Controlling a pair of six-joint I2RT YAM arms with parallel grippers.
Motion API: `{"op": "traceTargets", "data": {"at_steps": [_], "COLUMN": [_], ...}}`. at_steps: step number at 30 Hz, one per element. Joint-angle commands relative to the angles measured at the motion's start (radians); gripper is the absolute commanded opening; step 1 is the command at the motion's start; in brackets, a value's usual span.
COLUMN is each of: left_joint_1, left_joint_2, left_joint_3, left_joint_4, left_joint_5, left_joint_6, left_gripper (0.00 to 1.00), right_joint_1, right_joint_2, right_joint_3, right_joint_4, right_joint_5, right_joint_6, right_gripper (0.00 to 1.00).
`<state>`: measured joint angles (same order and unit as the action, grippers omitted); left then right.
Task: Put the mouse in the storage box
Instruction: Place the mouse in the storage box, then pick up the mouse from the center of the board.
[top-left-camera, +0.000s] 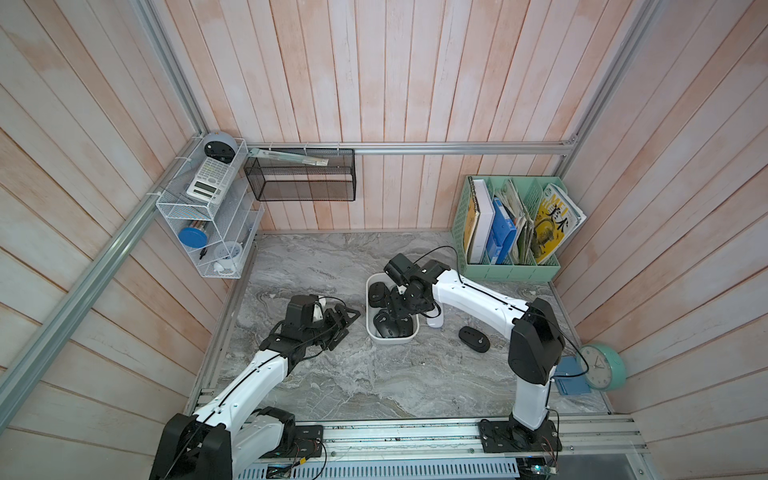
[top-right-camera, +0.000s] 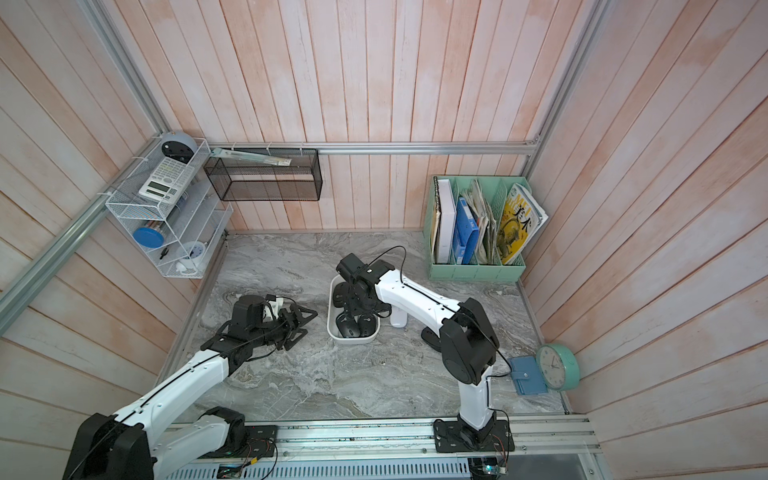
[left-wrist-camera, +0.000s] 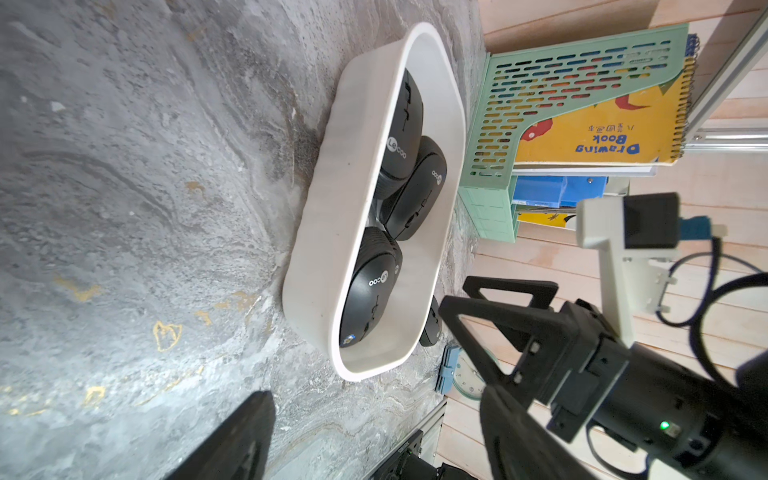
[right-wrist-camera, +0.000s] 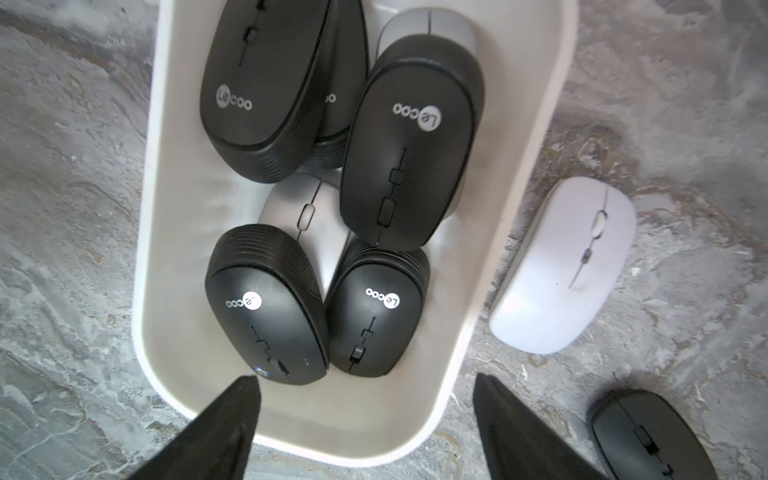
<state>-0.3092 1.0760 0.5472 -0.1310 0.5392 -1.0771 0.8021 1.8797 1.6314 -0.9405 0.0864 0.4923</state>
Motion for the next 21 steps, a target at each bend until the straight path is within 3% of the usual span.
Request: {"op": "traceTargets", "data": {"at_steps": [1, 13, 21], "left_joint_1": [-0.053, -0.385, -0.416], "left_joint_2": [0.016, 0.235, 0.253], "left_joint_3": [0.054, 0.249, 0.246], "left_joint_4": [-0.005, -0.035, -0.023], "left_joint_5": [-0.031, -0.203, -0.223], "left_joint_6": [0.032, 0.139, 0.144], "left_gripper": [0.83, 0.83, 0.83], "right_joint_1": [-0.035, -0.277, -0.367], "right_joint_2": [-0.061, -0.188, -0.186], "right_joint_3": [-0.012, -0.145, -0.254], "right_joint_4": [-0.02, 0.01, 0.06], "right_joint_5": [0.022, 0.013, -0.034], "right_joint_6": [-0.015, -0.045, -0.065], "right_gripper": [0.87, 0.87, 0.87]}}
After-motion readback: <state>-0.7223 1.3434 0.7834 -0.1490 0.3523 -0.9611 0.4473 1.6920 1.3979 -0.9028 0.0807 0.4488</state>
